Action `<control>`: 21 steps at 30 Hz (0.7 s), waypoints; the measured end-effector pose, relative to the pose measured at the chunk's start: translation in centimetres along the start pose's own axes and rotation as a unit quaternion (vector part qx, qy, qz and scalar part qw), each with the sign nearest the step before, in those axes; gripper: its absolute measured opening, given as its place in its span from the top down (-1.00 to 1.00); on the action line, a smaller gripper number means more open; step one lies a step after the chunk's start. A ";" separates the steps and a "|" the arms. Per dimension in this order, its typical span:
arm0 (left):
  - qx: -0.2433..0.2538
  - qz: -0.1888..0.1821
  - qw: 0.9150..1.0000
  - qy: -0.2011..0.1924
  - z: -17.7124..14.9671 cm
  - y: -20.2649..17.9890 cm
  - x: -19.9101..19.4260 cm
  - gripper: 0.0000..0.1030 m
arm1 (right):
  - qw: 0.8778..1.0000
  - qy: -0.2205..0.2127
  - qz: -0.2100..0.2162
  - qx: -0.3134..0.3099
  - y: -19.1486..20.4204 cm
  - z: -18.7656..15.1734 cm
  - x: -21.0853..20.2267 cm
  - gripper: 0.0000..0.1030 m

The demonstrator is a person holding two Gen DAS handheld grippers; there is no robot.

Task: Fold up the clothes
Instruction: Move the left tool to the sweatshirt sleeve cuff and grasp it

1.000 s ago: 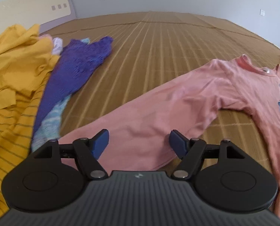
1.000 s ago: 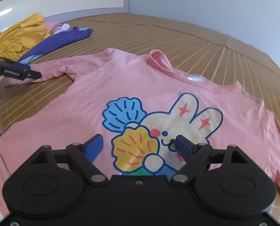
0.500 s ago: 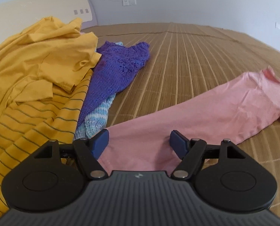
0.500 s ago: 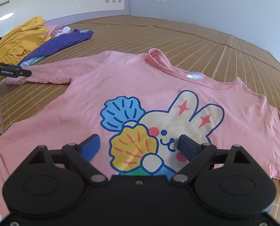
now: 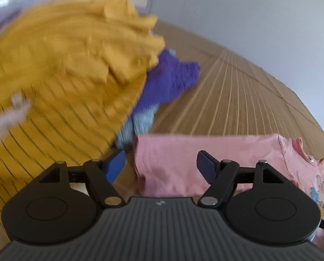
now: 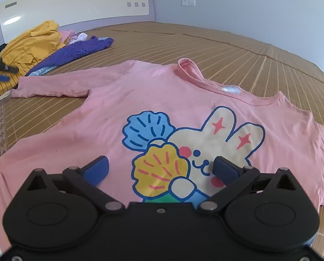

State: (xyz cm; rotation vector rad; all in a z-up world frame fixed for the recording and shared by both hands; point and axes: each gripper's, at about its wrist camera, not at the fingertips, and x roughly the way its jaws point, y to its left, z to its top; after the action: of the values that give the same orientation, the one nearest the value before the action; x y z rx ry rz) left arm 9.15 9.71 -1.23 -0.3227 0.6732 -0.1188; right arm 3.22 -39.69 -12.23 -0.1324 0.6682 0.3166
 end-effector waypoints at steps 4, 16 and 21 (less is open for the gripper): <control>-0.042 -0.024 0.999 0.015 -0.4 0.2 0.4 -0.50 | 1.000 -0.001 -0.004 -0.004 0.2 0.0 0.0 -0.99; -0.007 -0.032 0.999 0.010 -2.2 -1.6 1.9 0.26 | 1.000 -0.003 -0.004 -0.005 0.3 -0.1 0.0 -0.99; 0.046 -0.043 0.998 -0.012 -2.5 -3.7 2.0 0.79 | 1.000 -0.003 -0.005 -0.005 0.4 -0.1 0.0 -0.99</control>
State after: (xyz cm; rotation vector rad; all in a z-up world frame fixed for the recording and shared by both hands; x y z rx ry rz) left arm 9.15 5.19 -3.04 -0.2650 0.6279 -0.2271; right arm 3.04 -39.36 -12.32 -0.1446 0.6600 0.3107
